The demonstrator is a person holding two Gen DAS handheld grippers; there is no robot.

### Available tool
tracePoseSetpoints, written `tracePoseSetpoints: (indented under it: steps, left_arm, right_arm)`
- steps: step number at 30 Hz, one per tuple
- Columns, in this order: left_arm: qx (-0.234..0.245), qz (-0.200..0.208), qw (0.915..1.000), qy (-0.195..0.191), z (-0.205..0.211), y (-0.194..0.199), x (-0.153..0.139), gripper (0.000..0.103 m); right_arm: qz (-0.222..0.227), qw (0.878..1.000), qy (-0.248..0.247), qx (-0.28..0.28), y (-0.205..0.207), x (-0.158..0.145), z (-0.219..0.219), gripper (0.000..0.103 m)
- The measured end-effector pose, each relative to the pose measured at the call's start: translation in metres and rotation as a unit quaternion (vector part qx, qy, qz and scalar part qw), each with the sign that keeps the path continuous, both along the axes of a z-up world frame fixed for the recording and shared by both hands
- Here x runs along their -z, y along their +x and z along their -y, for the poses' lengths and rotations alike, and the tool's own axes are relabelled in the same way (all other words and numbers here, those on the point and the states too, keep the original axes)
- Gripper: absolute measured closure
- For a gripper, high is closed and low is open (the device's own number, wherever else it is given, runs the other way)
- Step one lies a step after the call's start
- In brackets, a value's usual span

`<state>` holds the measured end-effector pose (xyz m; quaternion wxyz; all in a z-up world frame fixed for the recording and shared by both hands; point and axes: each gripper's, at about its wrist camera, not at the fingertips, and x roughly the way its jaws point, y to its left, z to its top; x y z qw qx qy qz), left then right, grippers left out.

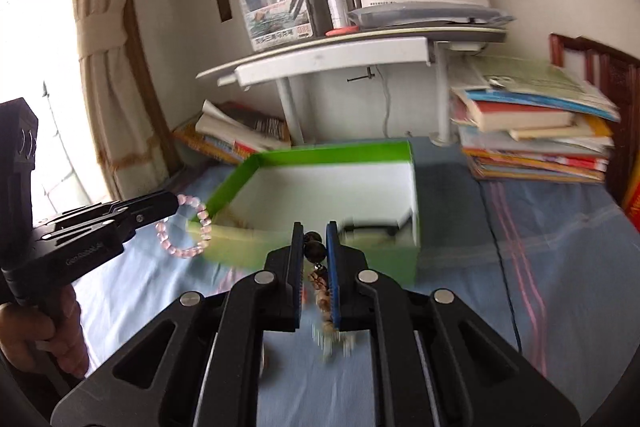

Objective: Organize jewelry
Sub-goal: 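Carry both bracelets into the green box and open both tools, then withdraw both tools from the box over the remaining jewelry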

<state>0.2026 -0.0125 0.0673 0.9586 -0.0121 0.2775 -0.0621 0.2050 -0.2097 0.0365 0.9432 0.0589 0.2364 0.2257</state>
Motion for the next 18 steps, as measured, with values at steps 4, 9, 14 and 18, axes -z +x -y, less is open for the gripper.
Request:
tracePoseSetpoints:
  steps: [4, 9, 14, 18]
  left_arm:
    - [-0.017, -0.007, 0.9998, 0.0, -0.007, 0.071, -0.003, 0.095]
    - [-0.076, 0.0, 0.9965, 0.034, -0.02, 0.124, 0.014, 0.039]
    - [-0.094, 0.071, 0.9929, 0.019, -0.039, 0.057, 0.003, 0.015]
    - [-0.093, 0.099, 0.9908, 0.003, -0.05, -0.028, 0.004, 0.006]
  right_arm:
    - [-0.008, 1.0, 0.006, 0.006, 0.069, -0.009, -0.01, 0.092]
    - [-0.006, 1.0, -0.003, 0.024, 0.111, 0.002, -0.012, 0.048]
    - [0.045, 0.996, 0.063, 0.044, 0.044, -0.01, 0.028, 0.032]
    - [0.07, 0.989, 0.115, 0.062, -0.024, -0.009, 0.055, 0.011]
